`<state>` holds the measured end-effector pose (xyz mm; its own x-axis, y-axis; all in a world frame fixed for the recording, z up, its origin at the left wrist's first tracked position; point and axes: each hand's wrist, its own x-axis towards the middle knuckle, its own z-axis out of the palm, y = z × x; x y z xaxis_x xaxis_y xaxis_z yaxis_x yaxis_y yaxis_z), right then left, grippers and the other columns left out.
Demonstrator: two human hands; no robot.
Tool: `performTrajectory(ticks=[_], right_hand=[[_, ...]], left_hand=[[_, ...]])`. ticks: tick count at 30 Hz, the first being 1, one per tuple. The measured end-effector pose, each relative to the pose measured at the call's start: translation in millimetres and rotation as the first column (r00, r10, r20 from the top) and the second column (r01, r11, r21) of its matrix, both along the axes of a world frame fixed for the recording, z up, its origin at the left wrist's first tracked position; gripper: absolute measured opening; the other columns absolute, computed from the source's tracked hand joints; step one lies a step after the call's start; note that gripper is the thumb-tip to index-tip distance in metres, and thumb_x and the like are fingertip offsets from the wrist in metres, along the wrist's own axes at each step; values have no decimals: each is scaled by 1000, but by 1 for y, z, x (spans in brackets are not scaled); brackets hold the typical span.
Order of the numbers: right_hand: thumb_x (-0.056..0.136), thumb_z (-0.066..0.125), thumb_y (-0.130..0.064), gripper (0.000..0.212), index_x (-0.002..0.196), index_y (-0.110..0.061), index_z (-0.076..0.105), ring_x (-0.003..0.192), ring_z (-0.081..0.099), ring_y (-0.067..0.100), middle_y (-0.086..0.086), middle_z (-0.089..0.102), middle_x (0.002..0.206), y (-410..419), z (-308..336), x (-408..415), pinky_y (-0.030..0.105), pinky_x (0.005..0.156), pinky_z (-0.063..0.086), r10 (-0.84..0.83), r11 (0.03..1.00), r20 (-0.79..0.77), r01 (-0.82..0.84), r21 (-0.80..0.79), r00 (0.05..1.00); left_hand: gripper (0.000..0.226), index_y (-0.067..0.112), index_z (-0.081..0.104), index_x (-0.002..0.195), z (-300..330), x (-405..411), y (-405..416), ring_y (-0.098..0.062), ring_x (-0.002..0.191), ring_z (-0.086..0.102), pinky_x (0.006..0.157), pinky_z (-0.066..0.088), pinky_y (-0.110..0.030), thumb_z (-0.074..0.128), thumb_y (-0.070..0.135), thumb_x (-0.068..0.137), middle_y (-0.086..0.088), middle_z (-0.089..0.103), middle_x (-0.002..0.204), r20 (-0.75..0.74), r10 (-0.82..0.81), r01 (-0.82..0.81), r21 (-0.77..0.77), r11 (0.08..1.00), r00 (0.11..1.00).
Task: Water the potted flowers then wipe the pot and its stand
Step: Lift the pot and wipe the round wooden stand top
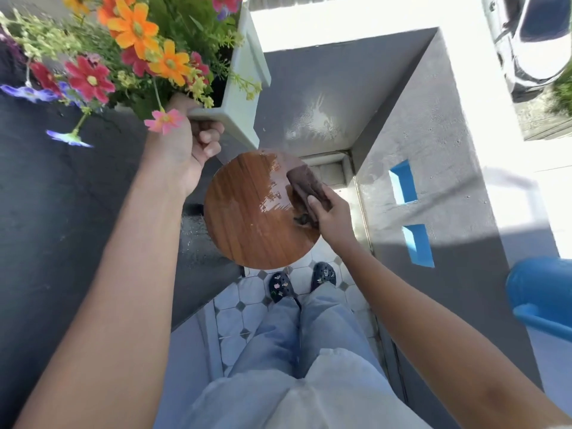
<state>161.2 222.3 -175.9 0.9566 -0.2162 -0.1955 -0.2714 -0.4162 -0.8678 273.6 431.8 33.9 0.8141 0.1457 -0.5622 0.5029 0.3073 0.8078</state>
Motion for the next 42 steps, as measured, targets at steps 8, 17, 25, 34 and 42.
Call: performTrajectory(ticks=[8, 17, 25, 34, 42], right_hand=[[98, 53, -43, 48, 144, -29, 48, 129, 38, 31, 10, 44, 143, 4, -27, -14, 43, 105, 37, 251, 782, 4, -200, -590, 968], [93, 63, -15, 39, 132, -18, 62, 103, 50, 34, 13, 55, 123, 98, -49, -67, 42, 70, 57, 453, 772, -43, -416, -480, 891], [95, 63, -23, 37, 132, -24, 63, 106, 53, 34, 13, 56, 121, 41, -52, -39, 44, 75, 58, 587, 654, -40, -502, -565, 809], [92, 65, -14, 43, 134, -23, 59, 107, 49, 31, 12, 54, 122, 68, -42, -56, 39, 73, 56, 334, 776, -83, -324, -540, 939], [94, 65, -21, 40, 134, -24, 62, 108, 51, 32, 11, 55, 122, 53, -42, -29, 41, 77, 58, 557, 676, -84, -510, -532, 826]], left_hand=[[32, 7, 47, 72, -4, 3, 7, -9, 41, 36, 38, 27, -19, 30, 15, 98, -8, 50, 58, -16, -36, 36, -4, 999, 999], [32, 8, 44, 69, -3, 4, 5, -10, 42, 35, 39, 25, -20, 31, 12, 97, -9, 49, 59, -15, -19, 20, 11, 1000, 1000], [31, 9, 44, 70, -1, 15, 12, -11, 41, 35, 39, 24, -20, 30, 14, 98, -9, 49, 57, 0, -28, 28, -1, 1000, 1000], [31, 9, 44, 67, 0, 20, 11, -11, 40, 35, 39, 25, -21, 33, 12, 96, -8, 50, 50, 17, 27, -26, -30, 999, 999], [28, 8, 45, 71, -1, 25, 15, -11, 41, 36, 41, 26, -21, 33, 11, 96, -9, 51, 54, 21, 26, -26, -30, 999, 999]])
